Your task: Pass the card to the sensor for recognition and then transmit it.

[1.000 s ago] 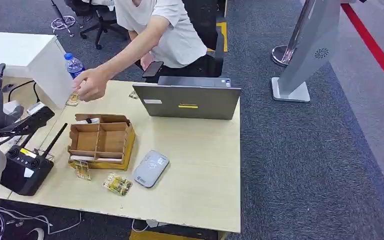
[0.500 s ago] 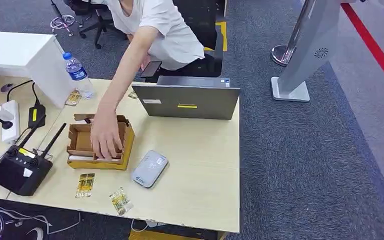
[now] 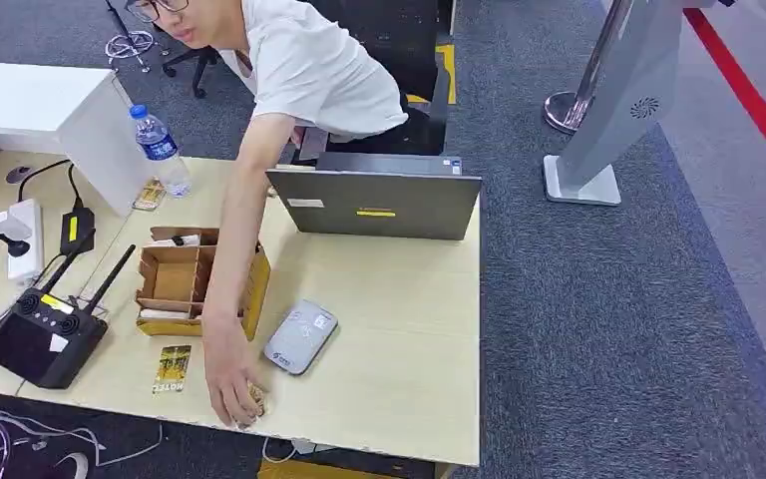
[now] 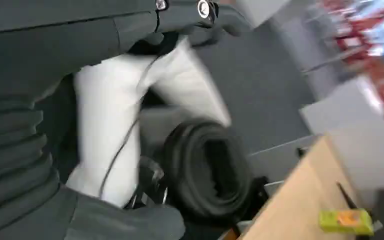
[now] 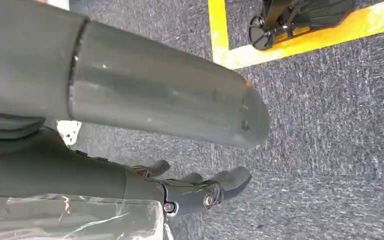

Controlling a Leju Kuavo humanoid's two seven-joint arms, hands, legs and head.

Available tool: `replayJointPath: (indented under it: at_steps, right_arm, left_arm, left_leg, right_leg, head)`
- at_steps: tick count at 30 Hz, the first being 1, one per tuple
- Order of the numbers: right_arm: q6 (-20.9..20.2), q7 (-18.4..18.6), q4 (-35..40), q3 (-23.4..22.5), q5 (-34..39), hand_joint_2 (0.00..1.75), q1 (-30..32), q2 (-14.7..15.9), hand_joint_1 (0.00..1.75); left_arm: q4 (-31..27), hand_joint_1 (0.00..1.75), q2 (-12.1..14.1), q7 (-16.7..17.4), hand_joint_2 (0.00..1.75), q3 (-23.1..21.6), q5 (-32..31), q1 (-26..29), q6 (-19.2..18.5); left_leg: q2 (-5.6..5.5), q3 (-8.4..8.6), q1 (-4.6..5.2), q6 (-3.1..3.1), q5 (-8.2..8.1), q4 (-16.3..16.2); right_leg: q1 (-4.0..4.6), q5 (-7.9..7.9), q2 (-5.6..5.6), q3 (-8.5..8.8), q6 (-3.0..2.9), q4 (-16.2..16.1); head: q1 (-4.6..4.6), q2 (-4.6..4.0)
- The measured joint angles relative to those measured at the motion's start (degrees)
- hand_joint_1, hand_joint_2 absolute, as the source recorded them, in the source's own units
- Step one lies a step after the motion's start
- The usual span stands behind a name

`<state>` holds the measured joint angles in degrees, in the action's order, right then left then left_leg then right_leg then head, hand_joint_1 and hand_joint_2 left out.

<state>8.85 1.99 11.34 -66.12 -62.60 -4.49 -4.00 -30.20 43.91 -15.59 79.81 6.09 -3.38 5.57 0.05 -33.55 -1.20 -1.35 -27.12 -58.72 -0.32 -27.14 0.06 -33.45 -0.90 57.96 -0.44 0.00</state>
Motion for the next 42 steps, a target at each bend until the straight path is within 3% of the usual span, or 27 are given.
replayJointPath:
  at_steps: [3,6,8,10,13,17,18,22,28,29,33,34,42]
  right_arm:
    - [-0.07,0.13,0.0,0.0,-0.56,0.0,-0.31,0.15,0.0]
    - [-0.59,0.92,0.0,0.07,-1.31,0.0,-0.56,0.2,0.0]
    - [-0.74,1.27,0.0,0.18,-2.12,0.0,-0.58,0.18,0.0]
    - [-0.55,1.46,0.0,0.42,-2.29,0.0,-0.55,0.18,0.0]
    - [-0.48,2.03,0.0,0.96,-3.52,0.0,-0.58,0.18,0.0]
    - [-0.5,2.25,-0.02,1.66,-4.24,0.0,-0.63,0.18,0.0]
    - [-0.48,2.25,-0.02,1.82,-4.24,1.75,-0.63,0.18,0.0]
    - [-0.44,2.56,-0.02,2.47,-5.24,1.75,-0.65,0.18,0.0]
    - [-0.77,2.36,0.37,7.77,-0.15,1.75,0.33,0.2,0.0]
    - [-0.99,2.34,0.57,8.92,1.34,0.0,0.56,0.22,0.0]
    - [-1.69,2.03,1.27,13.52,6.74,0.0,1.53,0.33,0.0]
    - [-1.79,1.99,1.51,14.85,8.31,0.0,1.79,0.39,0.0]
    - [-3.19,1.01,3.35,24.97,19.83,0.0,4.08,0.94,0.0]
  left_arm:
    - [5.99,0.0,-5.59,1.78,1.75,3.0,12.7,0.26,0.37]
    - [10.18,0.0,-13.0,3.75,1.75,3.85,12.75,0.14,1.79]
    - [12.37,0.0,-18.05,4.66,1.75,3.81,9.12,-0.13,5.45]
    - [13.96,0.0,-22.63,7.55,1.75,2.3,1.35,-0.25,8.53]
    - [15.38,0.0,-27.91,11.52,1.75,-3.61,-7.76,-0.34,7.94]
    - [16.45,0.0,-32.76,16.11,1.75,-11.62,-18.28,-0.59,6.46]
    - [16.54,0.0,-33.4,16.27,1.75,-13.85,-20.87,-0.58,6.15]
    - [16.78,0.0,-36.35,13.72,1.75,-22.3,-26.94,-0.54,2.63]
    - [16.78,0.0,-38.45,12.44,1.75,-31.58,-26.11,0.46,0.5]
    - [16.78,0.0,-38.65,12.44,1.75,-32.83,-25.62,0.69,0.33]
    - [16.78,0.0,-39.28,12.51,1.75,-37.74,-23.96,1.62,-0.15]
    - [16.78,0.0,-39.43,12.51,0.0,-38.88,-23.44,1.85,-0.26]
    - [16.16,0.0,-40.31,13.05,0.0,-47.24,-19.79,3.84,-1.38]
  left_leg:
    - [-0.24,0.08,0.08,0.07,-0.02,0.0]
    - [-0.3,0.1,0.17,0.19,0.02,-0.01]
    - [-0.27,0.1,0.19,0.25,0.02,-0.05]
    - [-0.23,0.11,0.25,0.28,0.03,-0.07]
    - [-0.23,0.09,0.27,0.35,0.0,-0.1]
    - [-0.17,0.1,0.26,0.36,-0.01,-0.1]
    - [-0.16,0.12,0.26,0.35,-0.01,-0.1]
    - [-0.16,0.11,0.23,0.35,-0.01,-0.1]
    - [-0.14,0.1,0.19,0.35,-0.01,-0.1]
    - [-0.14,0.09,0.19,0.35,-0.01,-0.1]
    - [-0.13,0.08,0.2,0.36,-0.03,-0.1]
    - [-0.13,0.08,0.19,0.36,-0.03,-0.1]
    - [-0.13,0.09,0.2,0.37,-0.03,-0.1]
  right_leg:
    - [-0.07,-0.11,-0.2,0.07,0.15,-0.05]
    - [-0.16,-0.04,-0.3,0.17,0.28,-0.11]
    - [-0.2,0.04,-0.27,0.24,0.32,-0.15]
    - [-0.25,0.09,-0.21,0.22,0.38,-0.17]
    - [-0.27,0.12,-0.22,0.23,0.45,-0.18]
    - [-0.27,0.13,-0.15,0.21,0.45,-0.17]
    - [-0.27,0.13,-0.14,0.2,0.44,-0.17]
    - [-0.24,0.13,-0.15,0.21,0.44,-0.16]
    - [-0.2,0.12,-0.13,0.18,0.44,-0.15]
    - [-0.2,0.11,-0.13,0.18,0.44,-0.15]
    - [-0.2,0.1,-0.13,0.18,0.44,-0.15]
    - [-0.2,0.1,-0.13,0.18,0.44,-0.15]
    - [-0.2,0.1,-0.13,0.18,0.44,-0.16]
  head:
    - [0.05,0.0]
    - [0.2,0.0]
    - [0.18,0.0]
    - [0.11,0.0]
    - [0.2,0.0]
    - [0.07,0.0]
    - [0.24,0.0]
    - [0.09,0.0]
    - [0.13,0.0]
    - [0.13,0.0]
    - [0.13,0.0]
    - [0.13,0.0]
    - [0.13,0.0]
